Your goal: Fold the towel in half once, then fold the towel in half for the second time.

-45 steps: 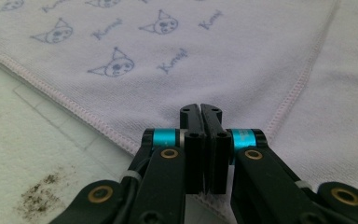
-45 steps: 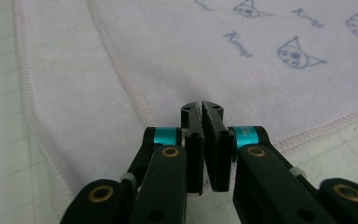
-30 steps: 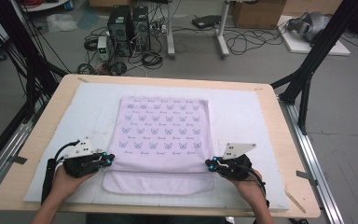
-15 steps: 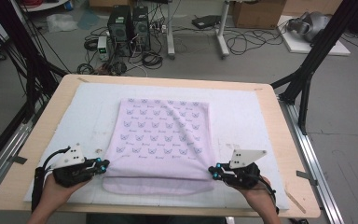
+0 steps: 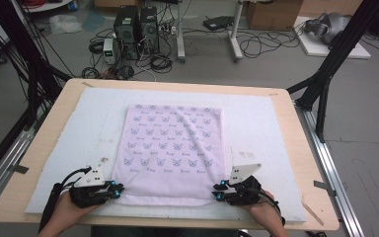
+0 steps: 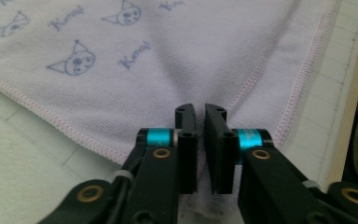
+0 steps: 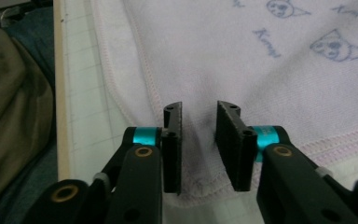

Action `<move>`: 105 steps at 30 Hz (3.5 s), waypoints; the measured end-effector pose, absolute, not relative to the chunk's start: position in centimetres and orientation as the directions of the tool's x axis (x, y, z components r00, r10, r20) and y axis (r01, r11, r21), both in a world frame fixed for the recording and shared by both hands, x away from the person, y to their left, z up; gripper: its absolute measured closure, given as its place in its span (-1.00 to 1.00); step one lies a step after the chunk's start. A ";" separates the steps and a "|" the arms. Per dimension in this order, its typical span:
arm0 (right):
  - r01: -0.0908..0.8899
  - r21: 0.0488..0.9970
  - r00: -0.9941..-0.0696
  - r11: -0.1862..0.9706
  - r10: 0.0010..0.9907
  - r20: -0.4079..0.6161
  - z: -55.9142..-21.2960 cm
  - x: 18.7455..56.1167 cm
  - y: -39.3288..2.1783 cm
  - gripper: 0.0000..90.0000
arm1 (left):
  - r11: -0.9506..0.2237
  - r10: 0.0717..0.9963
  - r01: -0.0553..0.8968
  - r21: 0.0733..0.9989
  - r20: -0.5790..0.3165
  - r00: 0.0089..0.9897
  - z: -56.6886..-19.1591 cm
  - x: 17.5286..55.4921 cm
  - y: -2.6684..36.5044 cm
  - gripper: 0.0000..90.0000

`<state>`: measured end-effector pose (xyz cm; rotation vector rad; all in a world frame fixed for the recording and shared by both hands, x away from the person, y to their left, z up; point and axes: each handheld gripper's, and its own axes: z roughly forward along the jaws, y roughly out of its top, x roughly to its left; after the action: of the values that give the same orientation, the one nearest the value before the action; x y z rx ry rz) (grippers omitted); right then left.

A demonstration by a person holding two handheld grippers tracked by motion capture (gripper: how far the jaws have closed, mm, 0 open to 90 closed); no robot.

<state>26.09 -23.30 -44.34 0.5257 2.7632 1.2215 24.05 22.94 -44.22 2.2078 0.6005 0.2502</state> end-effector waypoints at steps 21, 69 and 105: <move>0.260 0.754 -0.943 0.604 0.326 0.064 -41.5 24.1 -25.1 0.89 | -0.532 0.487 0.327 0.781 -0.034 0.873 -42.4 22.3 23.7 0.74; 0.307 0.843 -0.871 0.441 0.487 0.062 -41.4 31.9 -24.1 -0.02 | -0.361 0.592 0.328 0.873 -0.058 0.804 -41.4 29.6 22.7 0.17; 0.317 0.806 -0.871 0.500 0.489 0.040 -41.3 33.8 -23.6 -0.13 | -0.418 0.612 0.364 0.832 -0.038 0.790 -41.4 32.0 22.8 -0.06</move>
<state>33.79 -23.55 -41.26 0.6934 2.5483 1.3078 31.99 22.81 -41.35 2.0516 0.7257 0.3386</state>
